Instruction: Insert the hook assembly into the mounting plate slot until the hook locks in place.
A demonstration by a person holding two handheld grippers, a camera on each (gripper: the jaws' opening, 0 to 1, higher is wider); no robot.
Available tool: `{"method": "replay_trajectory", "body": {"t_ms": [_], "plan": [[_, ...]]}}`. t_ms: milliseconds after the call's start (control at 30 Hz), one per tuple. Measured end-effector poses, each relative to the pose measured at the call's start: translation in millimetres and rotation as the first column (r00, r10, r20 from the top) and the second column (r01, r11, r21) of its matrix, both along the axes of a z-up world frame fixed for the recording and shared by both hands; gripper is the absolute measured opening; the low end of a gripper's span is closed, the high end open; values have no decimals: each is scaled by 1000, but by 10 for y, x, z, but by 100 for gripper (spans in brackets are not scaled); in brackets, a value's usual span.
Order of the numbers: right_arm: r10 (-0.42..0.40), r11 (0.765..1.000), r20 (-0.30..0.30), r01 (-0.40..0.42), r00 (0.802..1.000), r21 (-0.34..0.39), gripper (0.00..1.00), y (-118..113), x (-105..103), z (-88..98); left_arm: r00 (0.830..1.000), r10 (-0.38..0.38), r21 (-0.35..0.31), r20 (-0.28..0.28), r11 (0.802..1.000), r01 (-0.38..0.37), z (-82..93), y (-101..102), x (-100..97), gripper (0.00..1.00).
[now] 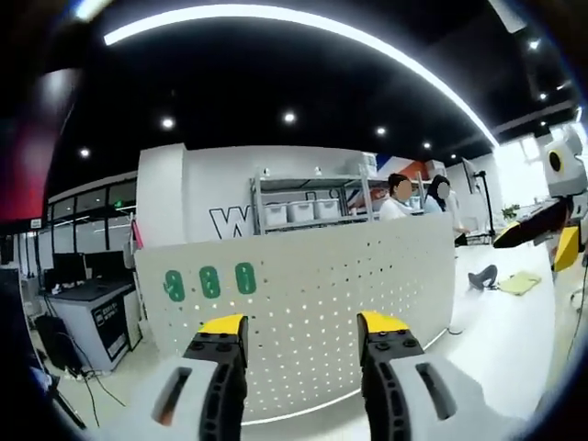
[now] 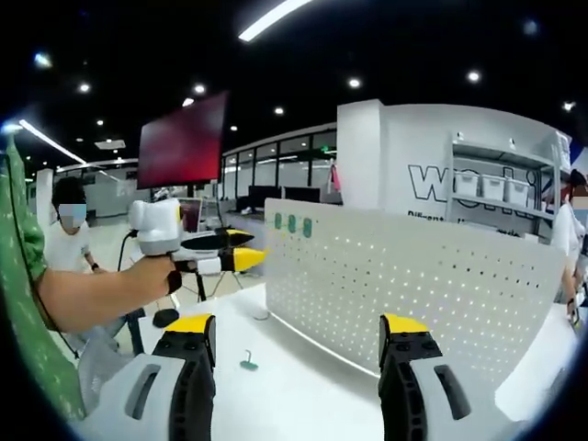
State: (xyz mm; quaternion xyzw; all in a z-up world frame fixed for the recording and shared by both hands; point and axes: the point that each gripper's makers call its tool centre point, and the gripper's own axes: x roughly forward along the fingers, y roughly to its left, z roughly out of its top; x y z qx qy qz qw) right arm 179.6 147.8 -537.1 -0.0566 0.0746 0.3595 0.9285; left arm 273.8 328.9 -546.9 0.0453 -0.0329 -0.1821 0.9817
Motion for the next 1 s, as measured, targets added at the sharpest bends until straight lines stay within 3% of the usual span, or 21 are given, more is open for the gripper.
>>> {"method": "replay_trajectory", "body": {"t_ms": [1000], "plan": [[48, 999, -100, -50, 994, -15, 74, 318, -329, -463, 984, 3, -2, -176, 1000, -4, -833, 241, -903, 50]]}}
